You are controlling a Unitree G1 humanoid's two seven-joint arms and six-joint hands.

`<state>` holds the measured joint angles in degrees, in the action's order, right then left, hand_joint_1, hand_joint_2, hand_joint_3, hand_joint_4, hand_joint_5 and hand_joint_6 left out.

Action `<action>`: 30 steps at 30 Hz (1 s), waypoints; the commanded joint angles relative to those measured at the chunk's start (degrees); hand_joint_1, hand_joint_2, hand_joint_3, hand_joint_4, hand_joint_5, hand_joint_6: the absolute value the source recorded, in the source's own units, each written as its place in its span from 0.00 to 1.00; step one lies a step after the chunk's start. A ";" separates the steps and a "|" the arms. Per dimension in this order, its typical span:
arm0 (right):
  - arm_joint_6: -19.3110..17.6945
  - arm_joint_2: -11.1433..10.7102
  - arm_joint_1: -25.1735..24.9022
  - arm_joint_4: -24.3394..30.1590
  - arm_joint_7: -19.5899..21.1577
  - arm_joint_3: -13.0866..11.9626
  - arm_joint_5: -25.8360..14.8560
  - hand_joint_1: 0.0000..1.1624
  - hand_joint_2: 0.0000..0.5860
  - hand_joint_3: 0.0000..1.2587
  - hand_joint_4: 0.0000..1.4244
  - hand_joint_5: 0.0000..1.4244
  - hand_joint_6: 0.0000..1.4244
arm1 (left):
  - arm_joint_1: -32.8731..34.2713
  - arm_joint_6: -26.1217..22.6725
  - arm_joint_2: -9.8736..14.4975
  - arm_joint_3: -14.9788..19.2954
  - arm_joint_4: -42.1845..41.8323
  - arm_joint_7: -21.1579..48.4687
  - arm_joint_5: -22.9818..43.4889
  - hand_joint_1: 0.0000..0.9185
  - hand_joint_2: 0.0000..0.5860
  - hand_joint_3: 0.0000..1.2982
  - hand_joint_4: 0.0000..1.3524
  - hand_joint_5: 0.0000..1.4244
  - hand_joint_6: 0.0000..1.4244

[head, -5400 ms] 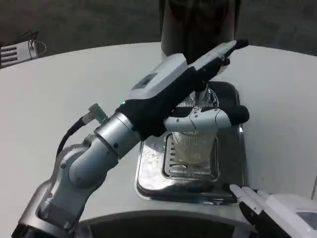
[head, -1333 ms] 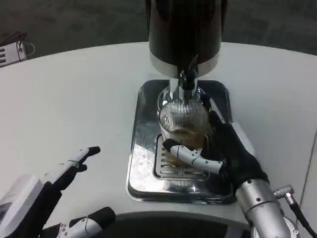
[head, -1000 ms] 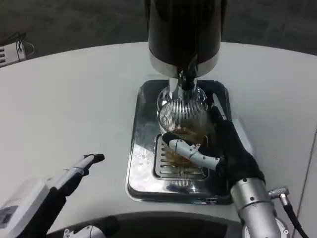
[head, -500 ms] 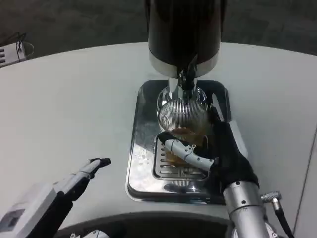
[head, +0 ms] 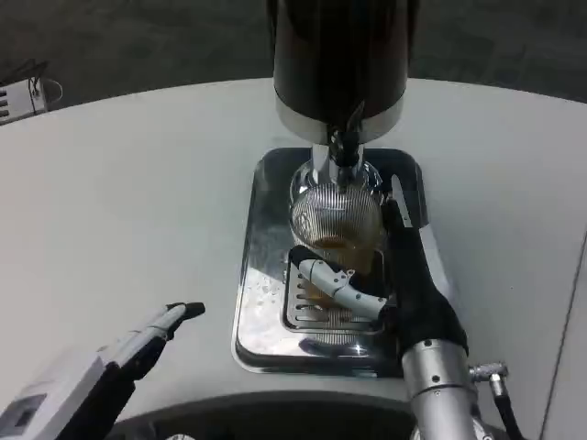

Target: Grasp the cup under the faucet to collect the drink, then remove the cup.

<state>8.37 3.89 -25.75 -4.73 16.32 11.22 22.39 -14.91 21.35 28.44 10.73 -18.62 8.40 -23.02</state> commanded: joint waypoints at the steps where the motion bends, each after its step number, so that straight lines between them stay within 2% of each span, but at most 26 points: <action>1: 0.23 1.78 -0.88 -1.70 2.18 0.59 1.16 0.68 0.35 0.00 0.00 0.04 0.00 | -0.77 -0.71 0.77 0.04 -0.64 0.99 -0.38 0.00 0.15 0.10 0.05 0.11 0.16; 10: 1.28 4.27 -2.35 -4.35 6.02 1.48 3.79 0.70 0.34 0.00 0.01 0.07 0.02 | -1.17 -0.92 1.34 0.50 -0.77 1.47 0.00 0.00 0.15 0.10 0.05 0.11 0.16; 20: 1.99 5.98 -3.52 -7.12 10.84 2.36 4.95 0.71 0.36 0.03 0.09 0.15 0.08 | -0.99 -0.82 2.05 0.38 0.11 1.81 0.36 0.00 0.15 0.12 0.07 0.12 0.16; 30: 1.38 8.26 -5.00 -9.60 13.94 3.36 2.43 0.71 0.38 0.12 0.17 0.21 0.16 | -0.73 -1.03 2.26 0.27 1.23 1.97 0.77 0.00 0.15 0.14 0.08 0.12 0.16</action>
<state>9.42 6.19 -28.67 -12.92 29.67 14.41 26.45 -15.09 20.85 30.25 10.81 -18.28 9.63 -22.86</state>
